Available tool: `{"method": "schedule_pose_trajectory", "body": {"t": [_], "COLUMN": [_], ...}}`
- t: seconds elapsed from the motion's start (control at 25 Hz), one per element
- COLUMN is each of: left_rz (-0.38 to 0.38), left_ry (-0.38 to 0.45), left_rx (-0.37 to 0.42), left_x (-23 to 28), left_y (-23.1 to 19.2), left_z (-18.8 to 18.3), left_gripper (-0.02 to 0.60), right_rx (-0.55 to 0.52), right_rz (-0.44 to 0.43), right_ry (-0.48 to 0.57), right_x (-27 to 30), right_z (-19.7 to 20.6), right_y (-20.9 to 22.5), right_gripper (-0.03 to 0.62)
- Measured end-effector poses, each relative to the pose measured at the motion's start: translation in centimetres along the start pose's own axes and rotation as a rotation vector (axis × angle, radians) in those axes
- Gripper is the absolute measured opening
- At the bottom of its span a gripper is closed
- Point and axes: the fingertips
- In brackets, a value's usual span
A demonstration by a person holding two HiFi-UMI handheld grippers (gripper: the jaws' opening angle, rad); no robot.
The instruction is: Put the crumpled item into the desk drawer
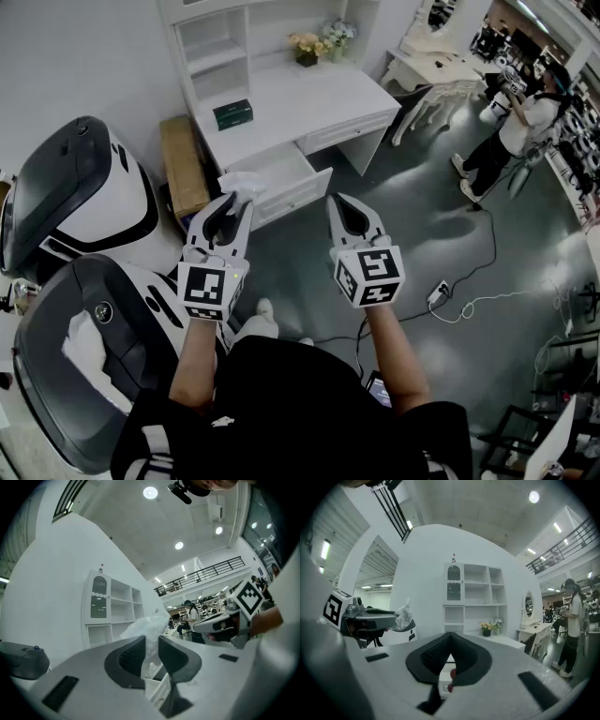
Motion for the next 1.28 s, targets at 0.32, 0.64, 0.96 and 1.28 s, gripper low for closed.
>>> {"method": "schedule_pose_trajectory", "body": {"t": [0.32, 0.64, 0.96, 1.28], "left_rz": [0.002, -0.003, -0.008, -0.007], "left_ry": [-0.003, -0.009, -0.015, -0.021], "left_rx": [0.002, -0.003, 0.012, -0.018], "left_x": [-0.1, -0.2, 1.2, 4.4], "left_y": [2.2, 3.7, 3.7, 1.5], "left_z": [0.0, -0.1, 0.3, 1.8], "left_gripper": [0.078, 0.078, 0.078, 0.078], "right_rx": [0.034, 0.038, 0.048, 0.045], "right_rz": [-0.017, -0.03, -0.037, -0.036], "right_ry": [-0.005, -0.024, -0.024, -0.026], "right_x": [-1.6, -2.9, -1.9, 1.8], "right_z": [0.8, 1.7, 1.9, 2.3], "right_y": [1.0, 1.8, 3.0, 4.3], "right_gripper": [-0.005, -0.005, -0.005, -0.005]}}
Point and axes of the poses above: the fingertips, and each gripper's own axes: x forward along the fingers, y to its right, z out of its underside, and after that the axes turned 8 degrees about y, right-handed
